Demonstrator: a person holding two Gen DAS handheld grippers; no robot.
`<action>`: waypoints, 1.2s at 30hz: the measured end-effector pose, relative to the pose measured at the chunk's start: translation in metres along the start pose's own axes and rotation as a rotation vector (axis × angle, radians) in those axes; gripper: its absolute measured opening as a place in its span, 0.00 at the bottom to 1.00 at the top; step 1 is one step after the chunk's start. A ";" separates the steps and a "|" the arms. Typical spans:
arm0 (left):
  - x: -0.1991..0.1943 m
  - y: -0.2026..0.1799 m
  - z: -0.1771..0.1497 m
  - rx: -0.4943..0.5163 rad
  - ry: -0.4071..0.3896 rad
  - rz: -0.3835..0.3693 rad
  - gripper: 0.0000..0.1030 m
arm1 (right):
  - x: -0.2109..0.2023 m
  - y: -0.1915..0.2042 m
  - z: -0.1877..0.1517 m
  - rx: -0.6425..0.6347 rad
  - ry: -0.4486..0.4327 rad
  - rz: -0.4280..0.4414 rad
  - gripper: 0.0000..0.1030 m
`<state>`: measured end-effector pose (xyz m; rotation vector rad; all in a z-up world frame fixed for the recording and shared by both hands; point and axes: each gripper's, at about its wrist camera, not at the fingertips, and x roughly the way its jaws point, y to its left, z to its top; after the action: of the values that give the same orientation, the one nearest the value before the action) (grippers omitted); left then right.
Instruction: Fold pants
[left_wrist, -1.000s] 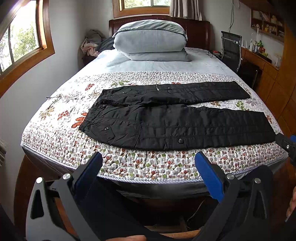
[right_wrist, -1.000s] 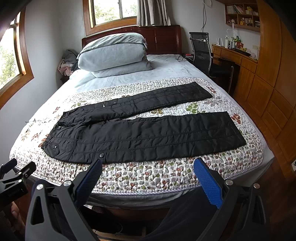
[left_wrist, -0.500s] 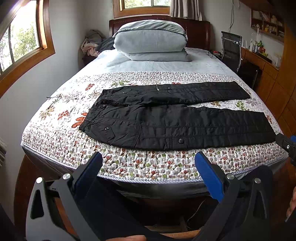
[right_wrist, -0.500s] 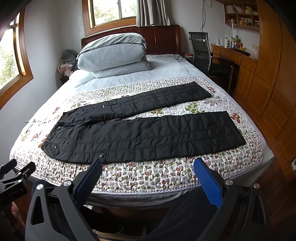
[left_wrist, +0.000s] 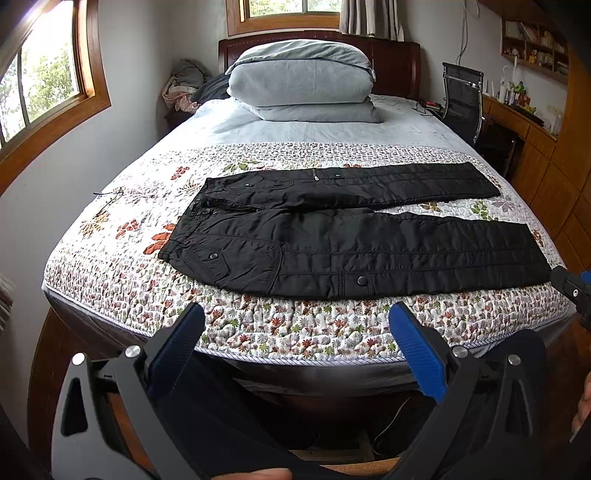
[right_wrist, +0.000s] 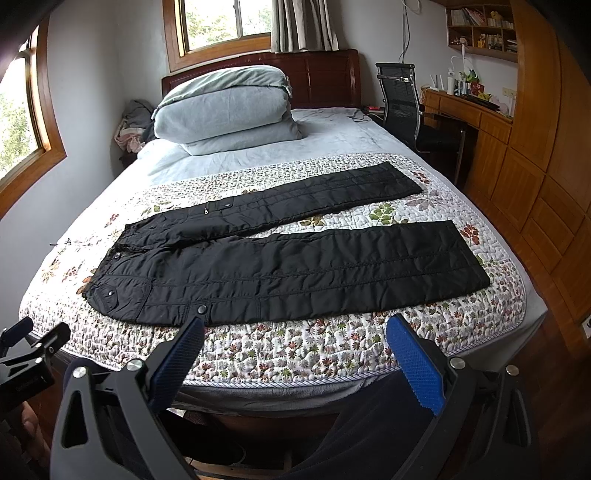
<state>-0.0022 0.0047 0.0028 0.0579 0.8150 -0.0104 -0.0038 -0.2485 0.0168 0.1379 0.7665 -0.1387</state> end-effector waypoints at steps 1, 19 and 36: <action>0.000 0.000 0.000 0.000 0.000 0.001 0.97 | 0.000 0.000 0.000 0.000 0.000 0.000 0.97; 0.000 -0.001 0.001 0.000 -0.005 0.004 0.97 | 0.000 0.001 0.001 -0.003 -0.002 -0.001 0.97; 0.000 -0.001 0.004 0.005 -0.005 -0.011 0.97 | -0.002 0.002 0.004 -0.010 -0.004 -0.004 0.97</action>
<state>0.0006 0.0040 0.0060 0.0583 0.8100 -0.0225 -0.0019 -0.2476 0.0213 0.1266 0.7635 -0.1387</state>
